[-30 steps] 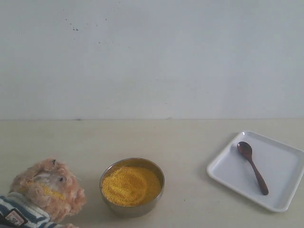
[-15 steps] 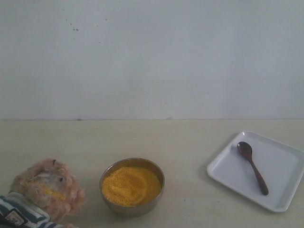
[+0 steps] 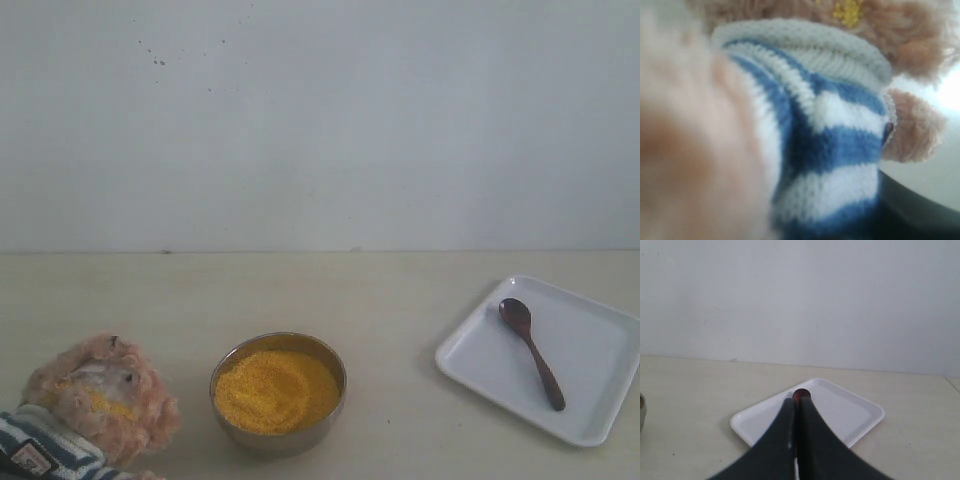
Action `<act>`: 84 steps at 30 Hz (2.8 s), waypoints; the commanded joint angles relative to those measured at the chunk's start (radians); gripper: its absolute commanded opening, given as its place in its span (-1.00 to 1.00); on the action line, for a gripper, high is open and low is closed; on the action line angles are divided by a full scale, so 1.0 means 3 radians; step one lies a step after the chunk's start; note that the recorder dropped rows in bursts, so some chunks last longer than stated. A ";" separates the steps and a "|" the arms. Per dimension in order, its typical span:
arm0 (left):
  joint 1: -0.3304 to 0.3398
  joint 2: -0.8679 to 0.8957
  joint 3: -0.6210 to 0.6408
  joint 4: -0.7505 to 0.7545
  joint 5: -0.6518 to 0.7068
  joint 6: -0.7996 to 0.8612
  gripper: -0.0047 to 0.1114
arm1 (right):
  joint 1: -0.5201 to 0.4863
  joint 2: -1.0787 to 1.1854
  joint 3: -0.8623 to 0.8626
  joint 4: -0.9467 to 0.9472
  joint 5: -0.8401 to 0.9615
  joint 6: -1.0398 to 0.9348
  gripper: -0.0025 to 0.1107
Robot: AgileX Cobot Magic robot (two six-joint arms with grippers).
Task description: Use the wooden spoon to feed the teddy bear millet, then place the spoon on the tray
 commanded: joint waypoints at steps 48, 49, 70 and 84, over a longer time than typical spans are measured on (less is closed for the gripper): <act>0.0013 -0.0025 0.0004 -0.0099 -0.0105 0.0019 -0.82 | -0.0014 -0.0070 0.0000 0.0095 -0.0068 -0.0002 -0.96; 0.0013 -0.0025 0.0004 -0.0149 -0.0105 0.0019 -0.82 | -0.0014 -0.0070 0.0000 0.0095 -0.0068 -0.0002 -0.96; 0.0013 0.0427 -0.0412 -0.0164 -0.0314 0.0034 -0.82 | -0.0014 -0.0070 0.0000 0.0095 -0.0068 -0.0002 -0.96; 0.0013 0.0919 -0.0412 -0.0544 -0.0579 0.0388 -0.48 | -0.0014 -0.0070 0.0000 0.0095 -0.0040 -0.0002 -0.96</act>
